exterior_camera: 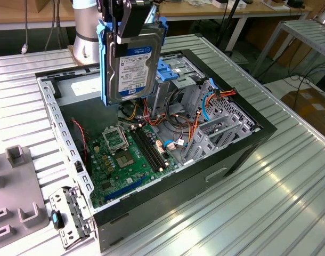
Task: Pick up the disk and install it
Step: 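Insert the disk into the insertion slot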
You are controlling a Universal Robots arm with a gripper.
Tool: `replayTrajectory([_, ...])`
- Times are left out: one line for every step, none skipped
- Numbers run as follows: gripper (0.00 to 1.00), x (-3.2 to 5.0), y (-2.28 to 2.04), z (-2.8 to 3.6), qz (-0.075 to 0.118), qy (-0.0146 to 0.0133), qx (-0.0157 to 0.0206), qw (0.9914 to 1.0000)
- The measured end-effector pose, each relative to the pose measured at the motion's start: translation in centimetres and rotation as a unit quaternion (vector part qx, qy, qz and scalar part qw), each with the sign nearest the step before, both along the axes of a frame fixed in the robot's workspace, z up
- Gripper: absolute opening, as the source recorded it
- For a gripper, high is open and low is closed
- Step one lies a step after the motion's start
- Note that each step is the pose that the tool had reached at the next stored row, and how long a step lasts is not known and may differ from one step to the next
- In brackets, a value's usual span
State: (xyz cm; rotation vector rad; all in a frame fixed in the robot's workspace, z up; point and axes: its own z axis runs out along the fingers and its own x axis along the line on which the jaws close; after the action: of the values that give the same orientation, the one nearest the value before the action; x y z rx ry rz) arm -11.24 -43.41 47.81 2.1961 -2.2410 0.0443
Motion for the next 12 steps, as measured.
replayTrajectory([0.37, 0.22, 0.00, -0.01, 0.000, 0.0000, 0.0000, 1.00000])
replayTrajectory([0.37, 0.43, 0.00, -0.01, 0.000, 0.0000, 0.0000, 1.00000])
replayTrajectory([0.37, 0.64, 0.00, -0.01, 0.000, 0.0000, 0.0000, 1.00000])
replayTrajectory([0.37, 0.87, 0.00, -0.01, 0.000, 0.0000, 0.0001, 1.00000])
replayTrajectory([0.37, 1.17, 0.00, -0.02, 0.000, 0.0000, 0.0001, 1.00000])
replayTrajectory([0.37, 1.41, 0.00, -0.02, 0.000, 0.0000, 0.0000, 1.00000])
replayTrajectory([0.37, 1.83, 0.00, -0.02, 0.000, 0.0000, 0.0000, 1.00000])
replayTrajectory([0.37, 2.26, 0.00, -0.03, 0.000, 0.0000, 0.0001, 1.00000])
replayTrajectory([0.37, 2.51, 0.00, -0.03, 0.000, 0.0000, 0.0000, 1.00000])
replayTrajectory([0.37, 2.75, 0.00, -0.03, 0.000, 0.0000, 0.0000, 1.00000])
replayTrajectory([0.37, 3.01, 0.00, -0.04, 0.000, 0.0000, 0.0000, 1.00000])
replayTrajectory([0.37, 3.24, 0.00, -0.04, 0.000, 0.0000, 0.0000, 1.00000])
